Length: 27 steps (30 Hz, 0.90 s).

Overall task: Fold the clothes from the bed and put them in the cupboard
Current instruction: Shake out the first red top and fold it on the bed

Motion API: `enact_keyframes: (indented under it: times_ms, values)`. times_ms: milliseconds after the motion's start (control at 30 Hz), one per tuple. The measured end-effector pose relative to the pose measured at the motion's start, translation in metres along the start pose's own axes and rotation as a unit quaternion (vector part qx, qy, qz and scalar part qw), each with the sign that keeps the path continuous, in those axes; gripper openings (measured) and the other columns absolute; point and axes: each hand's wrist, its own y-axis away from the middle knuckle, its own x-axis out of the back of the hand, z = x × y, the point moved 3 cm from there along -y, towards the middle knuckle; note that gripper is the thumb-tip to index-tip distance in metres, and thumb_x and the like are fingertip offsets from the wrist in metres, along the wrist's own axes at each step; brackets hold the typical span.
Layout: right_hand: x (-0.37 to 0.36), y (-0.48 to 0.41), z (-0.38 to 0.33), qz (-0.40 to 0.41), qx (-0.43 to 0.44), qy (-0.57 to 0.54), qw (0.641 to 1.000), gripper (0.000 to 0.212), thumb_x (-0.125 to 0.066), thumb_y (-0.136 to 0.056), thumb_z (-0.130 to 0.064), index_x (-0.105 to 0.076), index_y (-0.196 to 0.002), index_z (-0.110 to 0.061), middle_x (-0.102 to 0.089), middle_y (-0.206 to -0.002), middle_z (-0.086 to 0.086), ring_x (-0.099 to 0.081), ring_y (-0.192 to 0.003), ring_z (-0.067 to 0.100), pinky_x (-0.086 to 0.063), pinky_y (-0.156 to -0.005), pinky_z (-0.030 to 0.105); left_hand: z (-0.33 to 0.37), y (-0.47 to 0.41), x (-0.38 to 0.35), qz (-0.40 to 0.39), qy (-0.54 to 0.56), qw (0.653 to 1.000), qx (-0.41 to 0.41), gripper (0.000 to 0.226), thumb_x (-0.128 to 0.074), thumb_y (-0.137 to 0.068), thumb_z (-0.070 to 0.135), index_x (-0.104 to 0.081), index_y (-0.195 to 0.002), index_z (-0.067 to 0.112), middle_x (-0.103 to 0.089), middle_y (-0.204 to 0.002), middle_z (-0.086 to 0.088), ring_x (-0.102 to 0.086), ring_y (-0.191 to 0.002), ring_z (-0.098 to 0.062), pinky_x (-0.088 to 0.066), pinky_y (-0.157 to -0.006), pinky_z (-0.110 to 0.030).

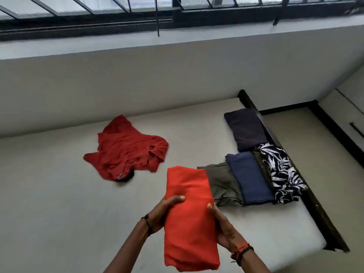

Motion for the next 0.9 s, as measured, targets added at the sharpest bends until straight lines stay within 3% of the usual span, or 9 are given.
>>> enact_keyframes:
  times_ms: [167, 400, 533, 633, 767, 900]
  values:
    - [0.053, -0.030, -0.038, 0.026, 0.027, 0.029, 0.999, 0.101, -0.091, -0.052, -0.014, -0.041, -0.138, -0.031, -0.062, -0.128, 0.007, -0.061, -0.115, 0.029, -0.055, -0.082, 0.039, 0.009, -0.069, -0.013, 0.054, 0.031, 0.998, -0.021, 0.065, -0.071, -0.075, 0.039, -0.047, -0.132, 0.020, -0.065, -0.122, -0.003, -0.063, -0.111, -0.023, -0.050, -0.096, -0.041]
    - [0.133, -0.080, -0.125, 0.062, 0.055, 0.109, 0.991, 0.092, -0.085, -0.060, -0.022, -0.040, -0.138, -0.041, -0.058, -0.133, -0.002, -0.059, -0.118, 0.022, -0.052, -0.092, 0.038, 0.021, -0.165, -0.059, 0.066, 0.083, 0.994, -0.016, 0.065, -0.070, -0.075, 0.030, -0.044, -0.133, 0.022, -0.065, -0.123, -0.002, -0.062, -0.112, -0.022, -0.054, -0.088, -0.036]
    - [0.170, -0.124, -0.187, 0.072, 0.072, 0.158, 0.982, 0.099, -0.088, -0.056, -0.030, -0.036, -0.139, -0.045, -0.053, -0.136, -0.004, -0.060, -0.116, 0.016, -0.053, -0.085, 0.029, 0.036, -0.220, -0.078, 0.061, 0.088, 0.994, -0.007, 0.073, -0.076, -0.071, 0.025, -0.040, -0.134, 0.030, -0.063, -0.125, 0.000, -0.063, -0.110, -0.021, -0.054, -0.086, -0.036]
    - [0.193, -0.165, -0.234, 0.065, 0.090, 0.179, 0.977, 0.108, -0.091, -0.054, -0.031, -0.032, -0.143, -0.041, -0.052, -0.139, 0.001, -0.059, -0.118, 0.016, -0.053, -0.086, 0.027, 0.064, -0.277, -0.079, 0.084, 0.071, 0.993, -0.037, 0.080, -0.077, -0.068, 0.019, -0.039, -0.138, 0.027, -0.061, -0.127, -0.002, -0.062, -0.112, -0.023, -0.051, -0.094, -0.039]
    - [0.204, -0.224, -0.297, 0.061, 0.139, 0.227, 0.962, 0.087, -0.071, -0.078, -0.003, -0.027, -0.147, -0.032, -0.050, -0.139, 0.001, -0.056, -0.119, 0.012, -0.050, -0.092, 0.022, 0.118, -0.344, -0.075, 0.094, 0.056, 0.990, -0.093, 0.071, -0.071, -0.080, 0.008, -0.036, -0.140, 0.024, -0.057, -0.129, -0.003, -0.059, -0.113, -0.023, -0.051, -0.092, -0.034]
    - [0.220, -0.286, -0.344, 0.058, 0.174, 0.282, 0.942, 0.082, -0.065, -0.082, 0.005, -0.026, -0.149, -0.024, -0.049, -0.139, 0.000, -0.053, -0.123, 0.014, -0.045, -0.101, 0.028, 0.153, -0.409, -0.060, 0.126, 0.048, 0.980, -0.147, 0.071, -0.067, -0.084, 0.008, -0.033, -0.143, 0.028, -0.054, -0.133, -0.003, -0.058, -0.114, -0.023, -0.052, -0.091, -0.036]
